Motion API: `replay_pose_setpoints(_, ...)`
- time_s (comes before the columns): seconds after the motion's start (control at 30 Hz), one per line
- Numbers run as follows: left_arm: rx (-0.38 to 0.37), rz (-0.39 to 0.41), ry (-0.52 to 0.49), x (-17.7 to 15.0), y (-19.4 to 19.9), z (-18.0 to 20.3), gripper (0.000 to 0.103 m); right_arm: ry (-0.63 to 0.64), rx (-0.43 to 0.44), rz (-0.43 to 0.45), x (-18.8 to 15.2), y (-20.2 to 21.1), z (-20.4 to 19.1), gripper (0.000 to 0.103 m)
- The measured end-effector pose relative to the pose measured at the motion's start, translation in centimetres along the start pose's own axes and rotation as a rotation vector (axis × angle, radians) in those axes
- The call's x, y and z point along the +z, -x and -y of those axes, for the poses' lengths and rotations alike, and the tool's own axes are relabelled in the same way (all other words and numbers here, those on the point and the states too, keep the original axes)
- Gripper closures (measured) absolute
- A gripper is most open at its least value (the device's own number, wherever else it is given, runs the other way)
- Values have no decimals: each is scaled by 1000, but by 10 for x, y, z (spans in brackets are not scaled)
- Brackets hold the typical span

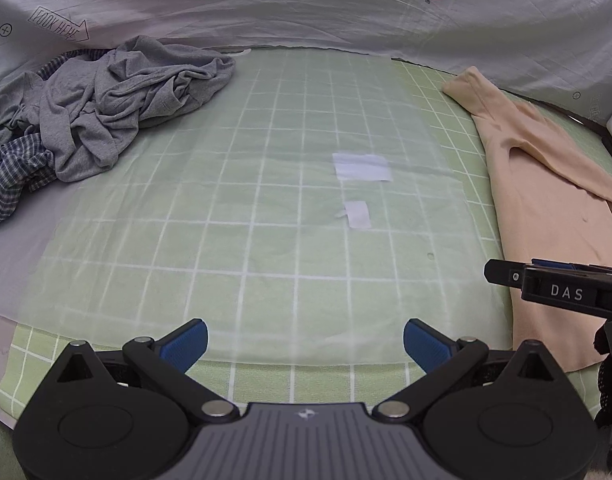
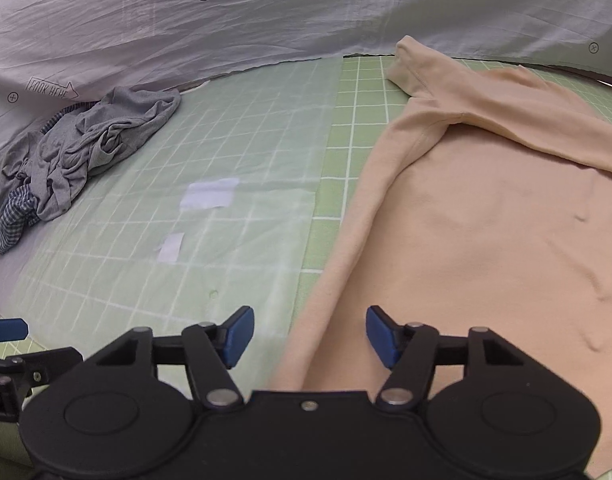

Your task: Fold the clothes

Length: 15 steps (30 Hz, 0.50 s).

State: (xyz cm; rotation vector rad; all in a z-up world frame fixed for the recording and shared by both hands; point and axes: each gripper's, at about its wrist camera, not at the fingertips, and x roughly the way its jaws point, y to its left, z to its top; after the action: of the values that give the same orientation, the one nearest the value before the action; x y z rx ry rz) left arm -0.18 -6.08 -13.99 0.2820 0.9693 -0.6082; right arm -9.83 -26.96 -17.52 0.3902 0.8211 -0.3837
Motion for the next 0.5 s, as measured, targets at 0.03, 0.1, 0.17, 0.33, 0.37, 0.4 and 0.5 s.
replay_pose_setpoints(0.03, -3, 0, 1, 0, -1, 1, 0, -1, -12, 0, 0, 0, 1, 59)
replay_pose_setpoints(0.1, -11, 1, 2, 2, -2, 4, 0, -9, -12, 2, 1, 1, 5, 75)
replay_pose_setpoints(0.17, -18, 1, 2, 3, -3, 7, 0, -22, 9, 3, 0, 3, 10, 92)
replay_pose_setpoints(0.33, -37, 10, -5, 8, -5, 22, 0, -13, 49, 28, 2, 12, 20, 97)
replay_pose_setpoints(0.37, -45, 12, -7, 10, -5, 28, 0, -11, 59, 33, 3, 15, 23, 97)
replay_pose_setpoints(0.4, -52, 14, -9, 12, -6, 35, 0, -6, 66, 37, 4, 18, 26, 97)
replay_pose_setpoints(0.5, -73, 19, -16, 18, -8, 55, 0, 6, 87, 56, 7, 29, 38, 97)
